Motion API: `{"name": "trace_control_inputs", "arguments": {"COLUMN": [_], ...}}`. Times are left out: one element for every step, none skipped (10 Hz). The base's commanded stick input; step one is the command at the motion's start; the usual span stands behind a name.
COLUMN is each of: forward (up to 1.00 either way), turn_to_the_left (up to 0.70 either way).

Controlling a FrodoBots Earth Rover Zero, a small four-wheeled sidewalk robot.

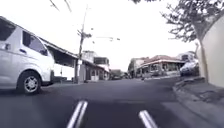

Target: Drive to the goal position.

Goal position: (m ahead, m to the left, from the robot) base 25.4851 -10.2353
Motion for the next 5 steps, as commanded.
{"name": "trace_control_inputs", "arguments": {"forward": [1.0,1.0,1.0,1.0,1.0], "turn_to_the_left": [0.0,0.0,0.0,0.05,0.02]}}
